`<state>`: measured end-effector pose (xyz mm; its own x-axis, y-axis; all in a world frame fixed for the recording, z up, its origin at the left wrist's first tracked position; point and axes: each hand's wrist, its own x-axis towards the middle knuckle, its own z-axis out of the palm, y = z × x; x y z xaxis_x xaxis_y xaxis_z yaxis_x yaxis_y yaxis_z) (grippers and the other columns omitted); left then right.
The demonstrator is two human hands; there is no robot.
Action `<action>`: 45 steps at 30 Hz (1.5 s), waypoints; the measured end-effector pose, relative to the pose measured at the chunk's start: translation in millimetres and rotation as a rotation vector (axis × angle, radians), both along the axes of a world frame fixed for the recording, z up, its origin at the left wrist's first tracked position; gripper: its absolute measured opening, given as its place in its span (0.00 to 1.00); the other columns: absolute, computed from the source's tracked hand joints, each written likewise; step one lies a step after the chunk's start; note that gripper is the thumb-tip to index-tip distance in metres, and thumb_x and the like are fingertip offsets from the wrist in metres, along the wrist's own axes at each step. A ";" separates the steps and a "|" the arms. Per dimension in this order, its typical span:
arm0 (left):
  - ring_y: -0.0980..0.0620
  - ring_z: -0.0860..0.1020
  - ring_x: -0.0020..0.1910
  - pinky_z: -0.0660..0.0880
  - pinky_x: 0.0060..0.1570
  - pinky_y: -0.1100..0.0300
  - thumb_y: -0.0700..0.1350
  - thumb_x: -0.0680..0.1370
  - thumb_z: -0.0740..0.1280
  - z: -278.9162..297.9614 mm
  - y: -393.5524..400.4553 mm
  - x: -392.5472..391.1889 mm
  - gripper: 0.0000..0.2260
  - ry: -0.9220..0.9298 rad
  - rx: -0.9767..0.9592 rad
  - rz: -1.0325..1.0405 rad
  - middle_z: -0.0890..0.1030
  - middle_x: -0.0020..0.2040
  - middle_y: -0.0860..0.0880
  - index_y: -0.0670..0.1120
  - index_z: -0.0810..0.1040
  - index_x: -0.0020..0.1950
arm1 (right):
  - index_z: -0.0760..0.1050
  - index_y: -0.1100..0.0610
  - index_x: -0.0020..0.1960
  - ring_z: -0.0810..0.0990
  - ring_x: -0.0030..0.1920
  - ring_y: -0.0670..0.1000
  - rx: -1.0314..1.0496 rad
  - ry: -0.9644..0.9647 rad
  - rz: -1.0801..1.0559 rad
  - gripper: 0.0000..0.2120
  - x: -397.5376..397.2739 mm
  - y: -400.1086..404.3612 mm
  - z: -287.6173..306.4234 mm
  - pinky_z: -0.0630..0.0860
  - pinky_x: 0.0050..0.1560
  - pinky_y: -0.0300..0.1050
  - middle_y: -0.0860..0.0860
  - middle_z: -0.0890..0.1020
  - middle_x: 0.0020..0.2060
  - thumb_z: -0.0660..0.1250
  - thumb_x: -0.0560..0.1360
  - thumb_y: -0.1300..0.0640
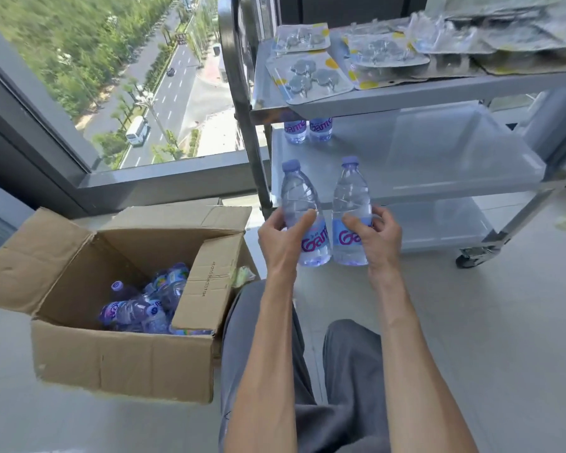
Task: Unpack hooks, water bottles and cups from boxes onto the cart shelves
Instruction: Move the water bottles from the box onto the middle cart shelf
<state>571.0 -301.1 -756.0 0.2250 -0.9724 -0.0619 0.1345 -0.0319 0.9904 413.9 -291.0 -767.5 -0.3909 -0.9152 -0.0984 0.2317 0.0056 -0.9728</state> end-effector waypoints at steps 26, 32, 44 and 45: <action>0.50 0.79 0.60 0.77 0.61 0.48 0.40 0.72 0.75 -30.9 -204.5 -41.3 0.24 -0.238 -0.183 0.156 0.79 0.62 0.46 0.46 0.76 0.68 | 0.69 0.63 0.72 0.75 0.64 0.59 -0.234 0.524 -0.192 0.33 -3.5 -285.1 -44.4 0.70 0.66 0.47 0.58 0.77 0.65 0.77 0.70 0.59; 0.52 0.81 0.57 0.78 0.60 0.48 0.42 0.71 0.75 -42.6 -227.6 -47.1 0.25 -0.185 -0.186 0.233 0.83 0.58 0.49 0.49 0.77 0.68 | 0.59 0.54 0.78 0.73 0.64 0.57 -0.239 0.621 -0.140 0.36 -7.0 -298.4 -68.3 0.69 0.63 0.46 0.58 0.74 0.65 0.71 0.76 0.51; 0.53 0.81 0.51 0.77 0.55 0.62 0.52 0.71 0.77 -64.5 -302.4 -57.3 0.27 -0.416 -0.249 0.281 0.82 0.49 0.53 0.45 0.73 0.66 | 0.59 0.54 0.78 0.71 0.67 0.56 -0.192 0.676 -0.174 0.39 -4.9 -298.8 -78.2 0.67 0.62 0.45 0.53 0.71 0.70 0.74 0.73 0.53; 0.49 0.81 0.55 0.77 0.58 0.54 0.54 0.72 0.75 -67.2 -304.0 -57.8 0.26 -0.446 -0.249 0.275 0.82 0.54 0.50 0.47 0.74 0.67 | 0.59 0.54 0.78 0.71 0.67 0.56 -0.188 0.688 -0.175 0.39 -4.3 -299.0 -77.3 0.67 0.62 0.45 0.53 0.71 0.71 0.74 0.73 0.53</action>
